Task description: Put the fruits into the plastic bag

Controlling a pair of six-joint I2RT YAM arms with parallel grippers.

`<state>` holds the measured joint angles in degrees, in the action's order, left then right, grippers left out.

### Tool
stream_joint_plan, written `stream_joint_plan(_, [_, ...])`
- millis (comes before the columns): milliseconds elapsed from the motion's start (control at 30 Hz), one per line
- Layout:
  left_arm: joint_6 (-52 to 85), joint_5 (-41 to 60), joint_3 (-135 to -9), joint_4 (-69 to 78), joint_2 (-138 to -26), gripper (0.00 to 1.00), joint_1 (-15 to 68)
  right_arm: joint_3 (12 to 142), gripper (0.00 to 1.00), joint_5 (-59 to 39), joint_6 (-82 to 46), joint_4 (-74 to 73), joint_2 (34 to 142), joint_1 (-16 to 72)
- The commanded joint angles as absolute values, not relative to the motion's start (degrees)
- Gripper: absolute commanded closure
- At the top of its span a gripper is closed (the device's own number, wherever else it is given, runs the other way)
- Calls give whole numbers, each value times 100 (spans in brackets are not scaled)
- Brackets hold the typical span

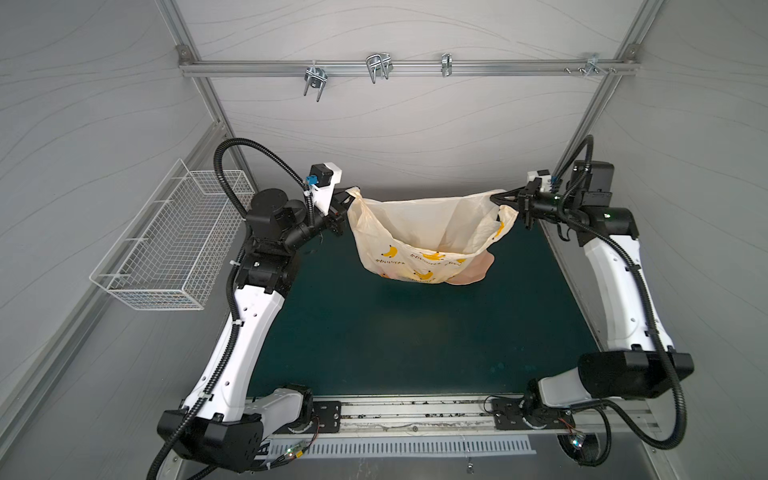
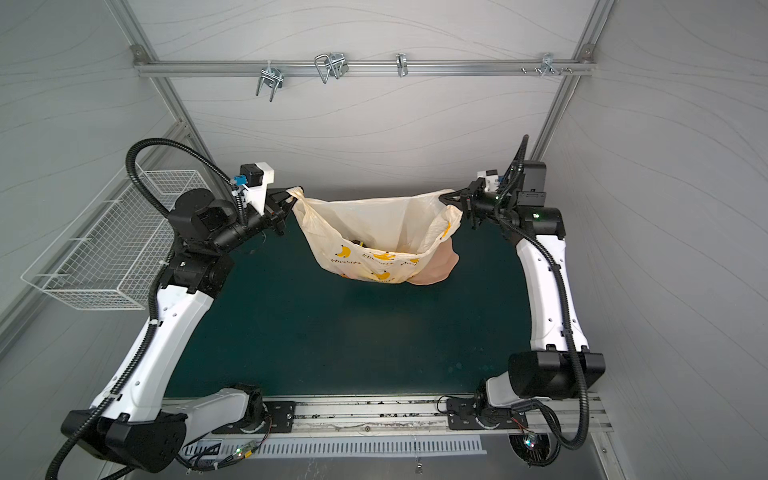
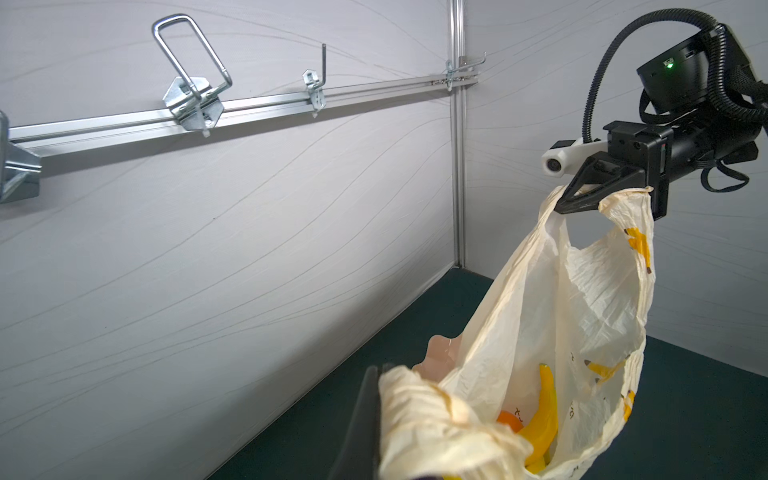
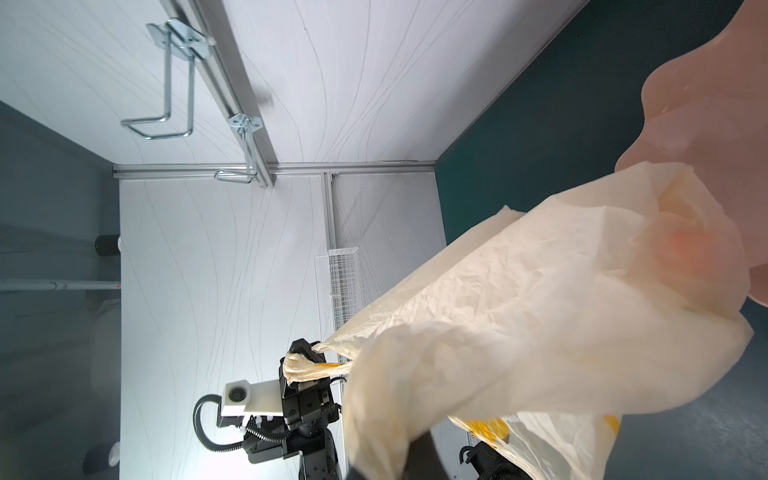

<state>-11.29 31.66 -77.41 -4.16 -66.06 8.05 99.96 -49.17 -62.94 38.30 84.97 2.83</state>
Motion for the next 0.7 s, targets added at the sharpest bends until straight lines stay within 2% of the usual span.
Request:
stream_joint_plan(0, [-1310, 2848, -7760, -185, -6352, 100, 516, 10147, 100, -4681, -6468, 3534, 8745, 542])
stream_joint_plan(133, [-1336, 2853, -7571, -266, -6252, 100, 396, 10469, 100, -4705, -6284, 3851, 9060, 740])
stream_joint_plan(567, [-1481, 2589, -6722, -283, -6117, 100, 291, 10421, 100, -4623, -6301, 3502, 9562, 1026])
stream_joint_plan(633, [-1370, 2567, -6589, -215, -6058, 100, 286, 10300, 95, -4695, -6253, 3509, 9609, 1026])
stream_joint_plan(667, [-1279, 2575, -6501, -112, -6012, 98, 282, 10173, 89, -4738, -6253, 3452, 9606, 1023])
